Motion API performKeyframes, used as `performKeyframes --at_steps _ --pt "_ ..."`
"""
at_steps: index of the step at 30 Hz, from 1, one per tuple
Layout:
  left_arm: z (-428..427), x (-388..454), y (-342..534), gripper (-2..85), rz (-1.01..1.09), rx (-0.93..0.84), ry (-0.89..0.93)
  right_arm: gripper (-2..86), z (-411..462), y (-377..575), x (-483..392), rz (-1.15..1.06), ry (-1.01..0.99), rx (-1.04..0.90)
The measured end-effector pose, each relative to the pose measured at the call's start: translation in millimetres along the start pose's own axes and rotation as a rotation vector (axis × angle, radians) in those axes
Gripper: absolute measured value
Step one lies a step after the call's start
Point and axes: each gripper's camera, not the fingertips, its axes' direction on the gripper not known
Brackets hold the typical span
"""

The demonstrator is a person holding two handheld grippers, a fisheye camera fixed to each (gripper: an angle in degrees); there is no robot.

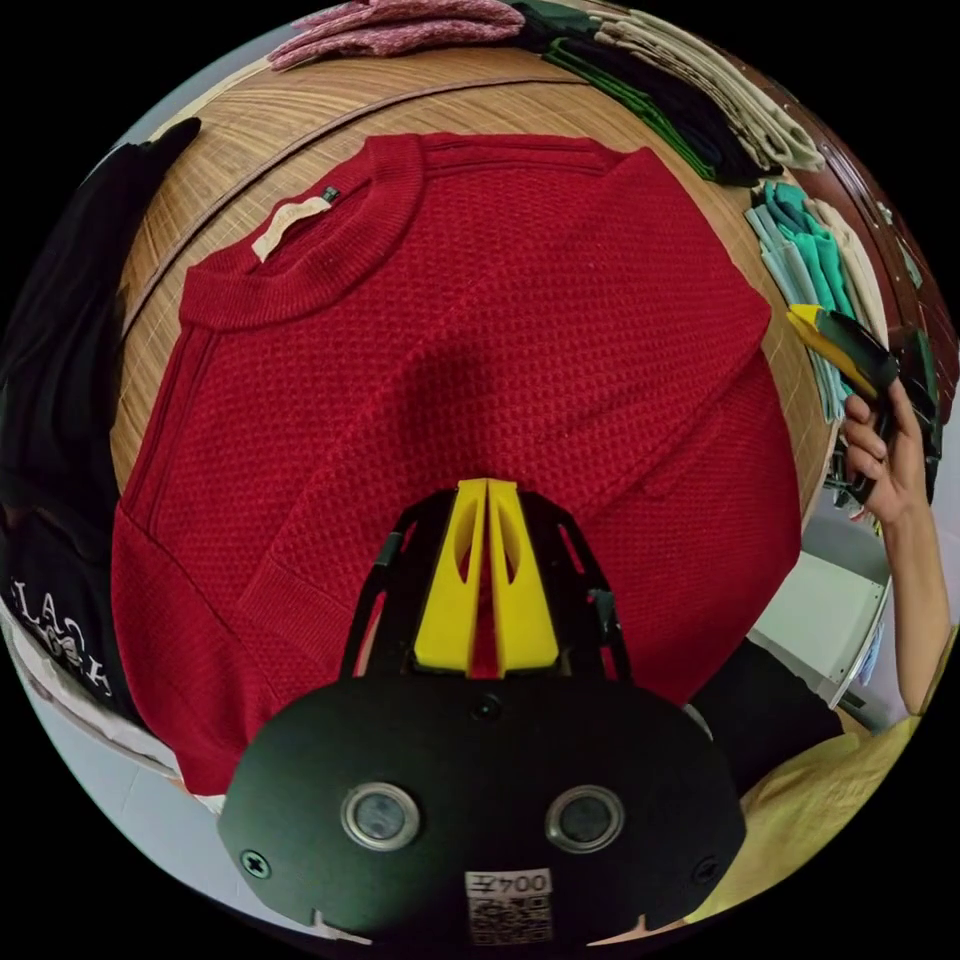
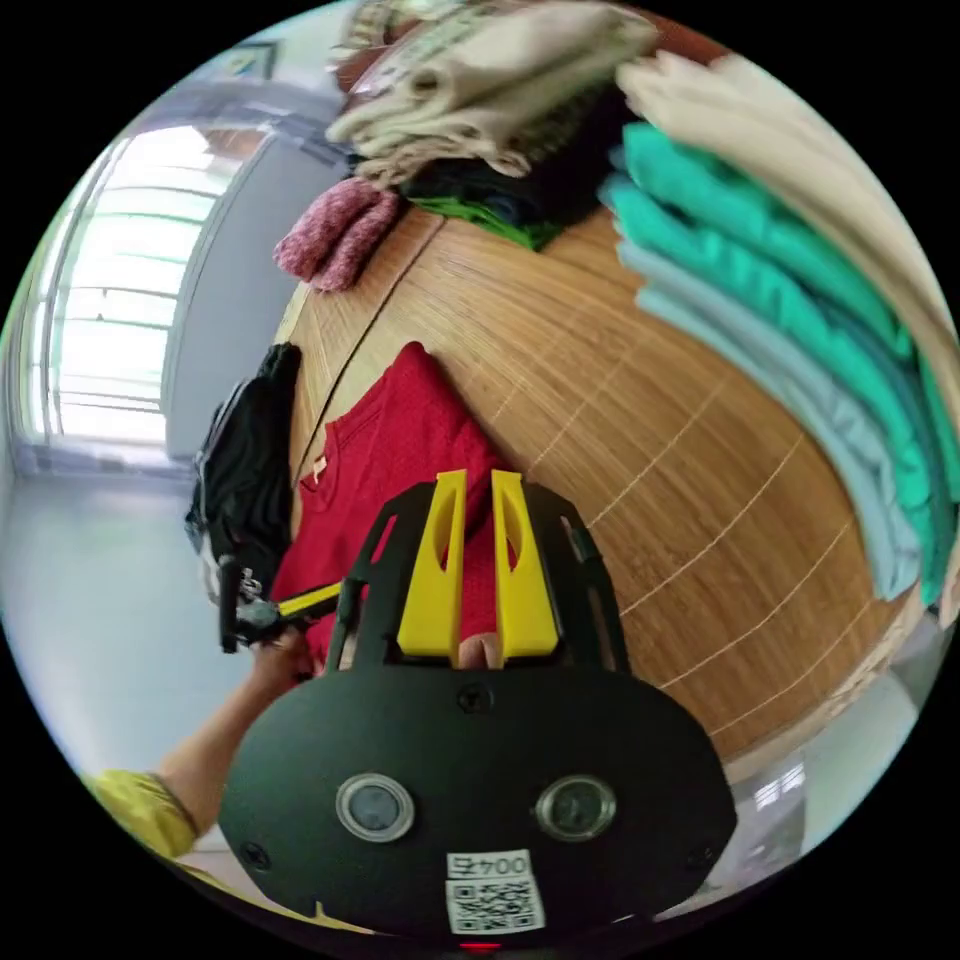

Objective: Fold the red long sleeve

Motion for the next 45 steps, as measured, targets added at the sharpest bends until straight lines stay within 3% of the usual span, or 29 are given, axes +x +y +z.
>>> performKeyframes --at_steps 2,6,8,10,15,21,27,31,38,42,45 --pt "9 -3 7 0.2 -0.021 0.010 0.023 5.1 29 5 -46 -0.215 0.048 -0.015" --pt "24 -5 18 0.2 -0.055 0.024 0.043 3.1 116 -1 -56 -0.227 0.297 -0.238" --pt "34 -3 23 0.1 -0.065 0.023 0.036 0.4 121 -5 -57 -0.191 0.189 -0.241" --pt "42 -1 27 0.1 -0.067 0.030 0.025 -0.2 116 3 -80 -0.299 0.208 -0.247" --pt "64 -7 42 0.1 -0.103 0.055 0.059 -0.6 139 90 -121 -0.505 0.232 -0.574" --pt "92 -16 63 0.4 -0.138 0.113 0.108 -0.8 202 199 -126 -0.562 0.428 -0.694" --pt "91 -44 115 2.2 -0.131 0.261 0.347 -0.8 262 215 -139 -0.650 0.500 -0.784" --pt "81 -83 228 9.8 -0.259 0.376 0.208 -0.8 287 211 -144 -0.653 0.481 -0.842" --pt "78 -218 423 15.3 -0.402 0.185 -0.221 -0.6 326 228 -170 -0.699 0.628 -0.836" --pt "68 -289 437 18.0 -0.345 0.055 -0.314 -0.6 343 236 -180 -0.693 0.699 -0.823" --pt "81 -321 409 19.4 -0.188 -0.114 -0.352 -0.6 352 244 -187 -0.707 0.757 -0.800"
